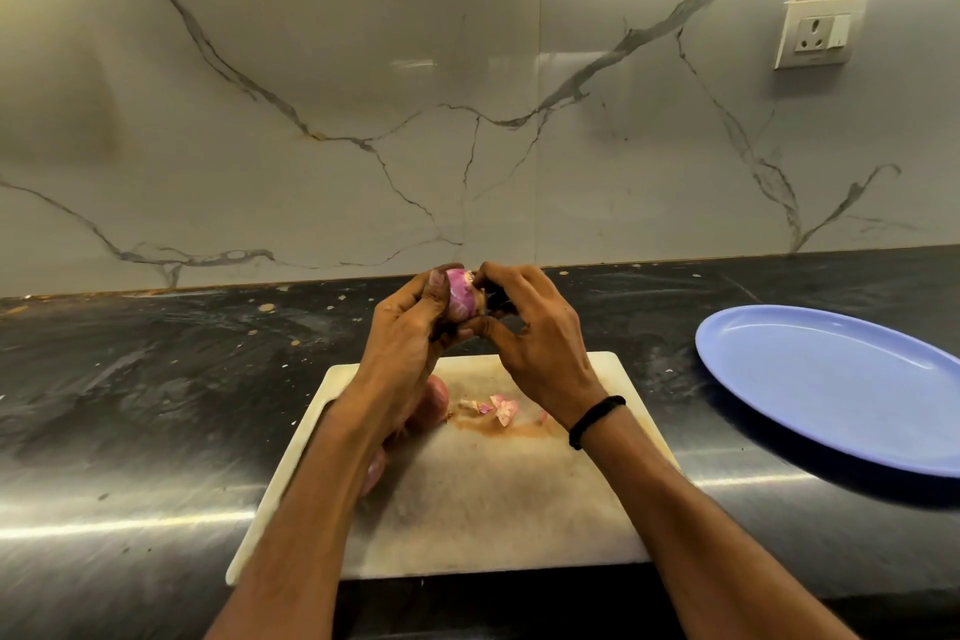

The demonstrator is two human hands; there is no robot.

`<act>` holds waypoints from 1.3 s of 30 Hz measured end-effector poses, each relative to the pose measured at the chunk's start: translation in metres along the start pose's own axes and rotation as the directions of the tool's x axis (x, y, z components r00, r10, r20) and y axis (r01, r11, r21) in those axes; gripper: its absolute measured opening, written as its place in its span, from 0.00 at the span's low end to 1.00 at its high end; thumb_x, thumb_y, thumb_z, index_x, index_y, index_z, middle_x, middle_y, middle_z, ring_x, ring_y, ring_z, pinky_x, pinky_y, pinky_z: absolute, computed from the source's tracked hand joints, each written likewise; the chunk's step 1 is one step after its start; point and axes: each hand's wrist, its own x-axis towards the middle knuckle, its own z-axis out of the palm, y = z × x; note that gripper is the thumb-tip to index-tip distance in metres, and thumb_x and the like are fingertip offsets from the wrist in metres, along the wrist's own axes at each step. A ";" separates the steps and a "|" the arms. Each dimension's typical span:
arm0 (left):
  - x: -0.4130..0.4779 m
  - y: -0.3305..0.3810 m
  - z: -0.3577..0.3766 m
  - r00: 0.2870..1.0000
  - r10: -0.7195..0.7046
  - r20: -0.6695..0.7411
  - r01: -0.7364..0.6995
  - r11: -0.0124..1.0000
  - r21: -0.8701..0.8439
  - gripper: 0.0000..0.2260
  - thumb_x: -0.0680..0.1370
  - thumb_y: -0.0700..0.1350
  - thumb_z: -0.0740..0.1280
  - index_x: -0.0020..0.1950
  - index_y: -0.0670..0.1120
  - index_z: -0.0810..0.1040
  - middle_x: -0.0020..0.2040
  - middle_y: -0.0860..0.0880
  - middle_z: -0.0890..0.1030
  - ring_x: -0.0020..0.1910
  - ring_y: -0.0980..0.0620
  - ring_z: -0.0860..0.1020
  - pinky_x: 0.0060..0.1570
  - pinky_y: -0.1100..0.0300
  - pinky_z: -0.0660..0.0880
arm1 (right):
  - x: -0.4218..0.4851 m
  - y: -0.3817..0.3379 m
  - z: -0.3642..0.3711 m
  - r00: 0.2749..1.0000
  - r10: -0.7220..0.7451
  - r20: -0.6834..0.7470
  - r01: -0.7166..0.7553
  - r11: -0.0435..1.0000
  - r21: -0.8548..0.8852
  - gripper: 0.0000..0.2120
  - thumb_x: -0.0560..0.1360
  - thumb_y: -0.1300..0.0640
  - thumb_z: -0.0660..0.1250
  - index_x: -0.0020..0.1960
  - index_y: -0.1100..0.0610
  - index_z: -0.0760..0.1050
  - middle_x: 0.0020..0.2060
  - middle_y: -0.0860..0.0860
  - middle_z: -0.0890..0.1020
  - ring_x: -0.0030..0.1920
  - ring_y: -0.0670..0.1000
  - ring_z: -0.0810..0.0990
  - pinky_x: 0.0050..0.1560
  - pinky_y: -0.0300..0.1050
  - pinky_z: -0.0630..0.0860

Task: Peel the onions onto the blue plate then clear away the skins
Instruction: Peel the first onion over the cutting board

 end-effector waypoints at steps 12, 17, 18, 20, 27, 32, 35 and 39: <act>0.006 -0.014 -0.003 0.998 0.050 -0.031 -0.044 0.985 0.169 0.20 0.75 0.53 0.63 0.64 0.47 0.79 0.60 0.42 0.81 0.59 0.43 0.81 0.58 0.46 0.80 | 0.003 0.002 -0.007 1.000 0.002 -0.006 -0.002 1.000 -0.020 0.21 0.71 0.61 0.77 0.61 0.65 0.78 0.53 0.57 0.81 0.53 0.42 0.75 0.58 0.23 0.70; 0.006 -0.016 -0.002 0.997 0.065 -0.034 -0.055 0.968 0.243 0.22 0.75 0.53 0.63 0.67 0.45 0.77 0.61 0.43 0.80 0.60 0.43 0.80 0.60 0.42 0.78 | 0.003 0.003 -0.009 1.000 0.006 0.018 -0.005 0.999 -0.041 0.21 0.69 0.62 0.78 0.60 0.65 0.80 0.52 0.58 0.83 0.52 0.48 0.79 0.57 0.23 0.70; 0.006 -0.016 -0.002 0.997 0.063 -0.035 -0.053 0.968 0.247 0.23 0.75 0.53 0.63 0.67 0.45 0.77 0.61 0.43 0.80 0.60 0.43 0.80 0.60 0.42 0.78 | 0.003 0.004 -0.009 1.000 0.007 0.023 -0.006 0.999 -0.041 0.21 0.69 0.61 0.78 0.60 0.65 0.80 0.52 0.58 0.83 0.52 0.49 0.79 0.57 0.23 0.70; 0.005 -0.016 -0.001 0.997 0.066 -0.034 -0.055 0.965 0.257 0.21 0.75 0.52 0.63 0.66 0.46 0.77 0.61 0.43 0.80 0.60 0.43 0.80 0.60 0.42 0.78 | 0.003 0.005 -0.010 1.000 0.007 0.026 -0.006 0.999 -0.040 0.21 0.69 0.61 0.78 0.59 0.65 0.80 0.52 0.58 0.83 0.51 0.48 0.79 0.57 0.22 0.70; 0.006 -0.013 -0.002 0.997 0.065 -0.043 -0.056 0.982 0.183 0.17 0.76 0.51 0.64 0.63 0.49 0.78 0.63 0.41 0.79 0.60 0.42 0.80 0.59 0.45 0.79 | 0.000 0.005 -0.009 0.999 -0.039 0.018 0.040 0.999 -0.014 0.08 0.72 0.63 0.76 0.50 0.62 0.83 0.44 0.54 0.83 0.43 0.48 0.81 0.48 0.36 0.80; 0.006 -0.008 -0.003 0.997 0.064 -0.053 -0.059 0.993 0.098 0.18 0.75 0.51 0.64 0.63 0.48 0.79 0.63 0.41 0.79 0.59 0.42 0.81 0.56 0.48 0.81 | 0.003 0.000 -0.007 0.998 0.057 -0.028 -0.056 0.997 0.052 0.08 0.71 0.61 0.77 0.47 0.60 0.80 0.44 0.52 0.81 0.44 0.46 0.77 0.47 0.30 0.76; 0.005 -0.007 -0.003 0.996 0.072 -0.054 -0.066 0.993 0.093 0.20 0.75 0.50 0.65 0.65 0.45 0.77 0.64 0.40 0.78 0.61 0.41 0.80 0.59 0.45 0.79 | 0.004 -0.003 -0.008 0.991 0.109 -0.071 -0.100 0.988 0.114 0.07 0.73 0.63 0.74 0.51 0.61 0.81 0.48 0.52 0.82 0.49 0.45 0.79 0.52 0.30 0.76; 0.004 -0.006 -0.001 0.996 0.086 -0.039 -0.082 0.992 0.092 0.18 0.75 0.49 0.65 0.63 0.45 0.78 0.64 0.40 0.78 0.60 0.43 0.80 0.57 0.46 0.80 | 0.006 -0.003 -0.010 0.979 0.162 -0.123 -0.141 0.977 0.162 0.09 0.76 0.65 0.71 0.55 0.60 0.81 0.50 0.52 0.83 0.52 0.48 0.81 0.55 0.37 0.79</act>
